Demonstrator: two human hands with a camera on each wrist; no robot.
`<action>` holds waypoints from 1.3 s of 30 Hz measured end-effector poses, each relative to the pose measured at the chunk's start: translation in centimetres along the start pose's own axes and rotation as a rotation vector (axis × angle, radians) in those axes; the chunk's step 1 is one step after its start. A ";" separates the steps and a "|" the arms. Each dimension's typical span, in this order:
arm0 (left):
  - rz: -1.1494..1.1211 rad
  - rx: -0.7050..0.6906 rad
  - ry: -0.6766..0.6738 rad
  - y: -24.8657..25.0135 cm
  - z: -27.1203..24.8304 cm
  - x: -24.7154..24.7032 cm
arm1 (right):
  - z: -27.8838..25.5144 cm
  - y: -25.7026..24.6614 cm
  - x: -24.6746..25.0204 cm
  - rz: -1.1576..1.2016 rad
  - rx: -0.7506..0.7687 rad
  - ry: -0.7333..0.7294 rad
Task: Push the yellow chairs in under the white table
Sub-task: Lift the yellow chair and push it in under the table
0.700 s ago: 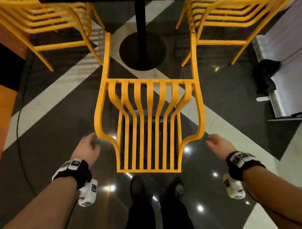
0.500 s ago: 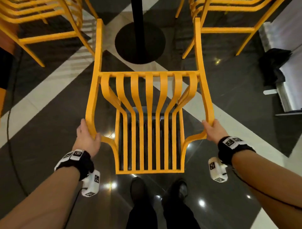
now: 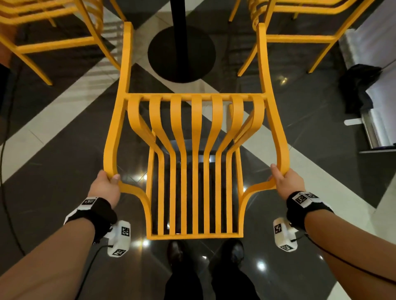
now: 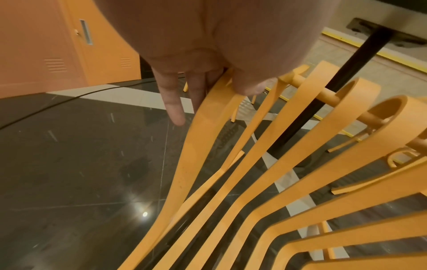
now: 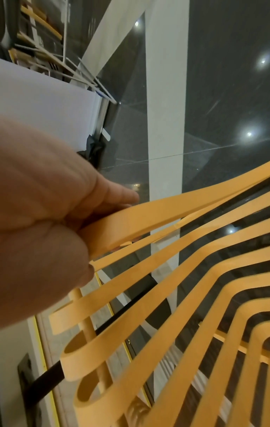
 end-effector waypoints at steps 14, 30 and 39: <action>0.076 -0.207 0.107 12.7 -4.7 12.8 | -6.7 -10.5 14.0 0.007 0.097 0.061; 0.291 0.160 -0.394 -8.4 -8.2 -3.8 | -4.8 -17.3 18.9 -0.021 0.055 0.155; 0.072 0.452 -0.600 -16.7 -9.9 -12.9 | -2.3 -16.9 19.5 0.076 0.048 0.148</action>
Point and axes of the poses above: each hand's wrist, its own z-axis towards the middle knuckle, its own x-axis out of the back of the hand, y = z × x, the point moved 6 cm from there along z, towards the middle knuckle, and after that the axes turned 15 degrees about -y, right-handed, at the moved point
